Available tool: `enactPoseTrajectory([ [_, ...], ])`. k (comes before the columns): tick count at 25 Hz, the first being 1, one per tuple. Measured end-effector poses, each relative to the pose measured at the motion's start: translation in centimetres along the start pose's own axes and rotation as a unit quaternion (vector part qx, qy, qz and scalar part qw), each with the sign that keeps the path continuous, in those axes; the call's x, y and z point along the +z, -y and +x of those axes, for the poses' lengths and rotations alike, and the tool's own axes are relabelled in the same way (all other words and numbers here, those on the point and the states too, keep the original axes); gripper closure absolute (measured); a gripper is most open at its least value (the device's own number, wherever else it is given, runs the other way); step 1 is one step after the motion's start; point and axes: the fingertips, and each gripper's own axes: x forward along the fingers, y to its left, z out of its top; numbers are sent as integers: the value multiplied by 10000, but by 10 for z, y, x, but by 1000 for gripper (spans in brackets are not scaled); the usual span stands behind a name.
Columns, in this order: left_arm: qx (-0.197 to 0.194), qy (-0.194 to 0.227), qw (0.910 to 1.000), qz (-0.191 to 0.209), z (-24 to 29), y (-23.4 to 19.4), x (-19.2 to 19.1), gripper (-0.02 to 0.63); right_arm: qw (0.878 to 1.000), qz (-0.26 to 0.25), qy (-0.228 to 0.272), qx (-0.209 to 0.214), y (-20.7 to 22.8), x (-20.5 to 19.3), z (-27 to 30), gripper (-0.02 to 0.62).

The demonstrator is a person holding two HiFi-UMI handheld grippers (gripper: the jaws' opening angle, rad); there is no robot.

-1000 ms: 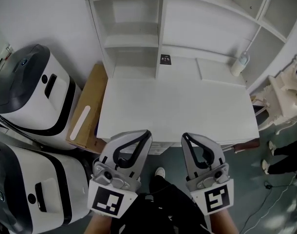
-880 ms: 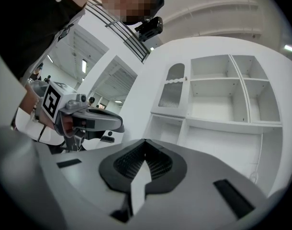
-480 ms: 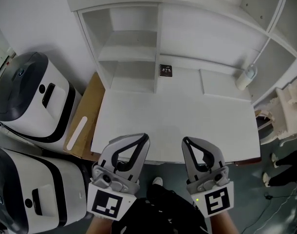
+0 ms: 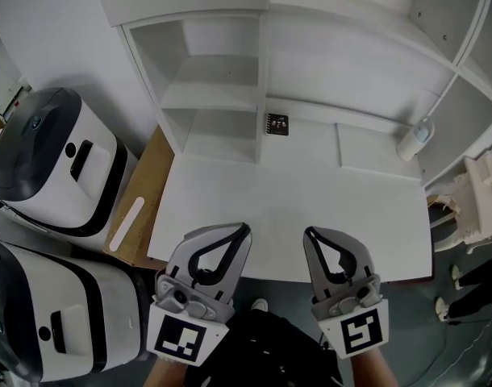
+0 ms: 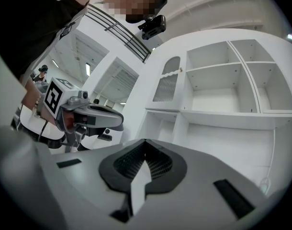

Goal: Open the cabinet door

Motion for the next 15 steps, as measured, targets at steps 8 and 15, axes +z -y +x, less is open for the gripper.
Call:
enactPoseTrajectory([
  [8, 9, -40, 10000, 38, 8, -8, 0, 607, 10000, -2, 73, -15, 9, 4, 8, 600],
  [15, -52, 68, 10000, 39, 21, -22, -3, 607, 9999, -75, 75, -46, 13, 7, 24, 600],
])
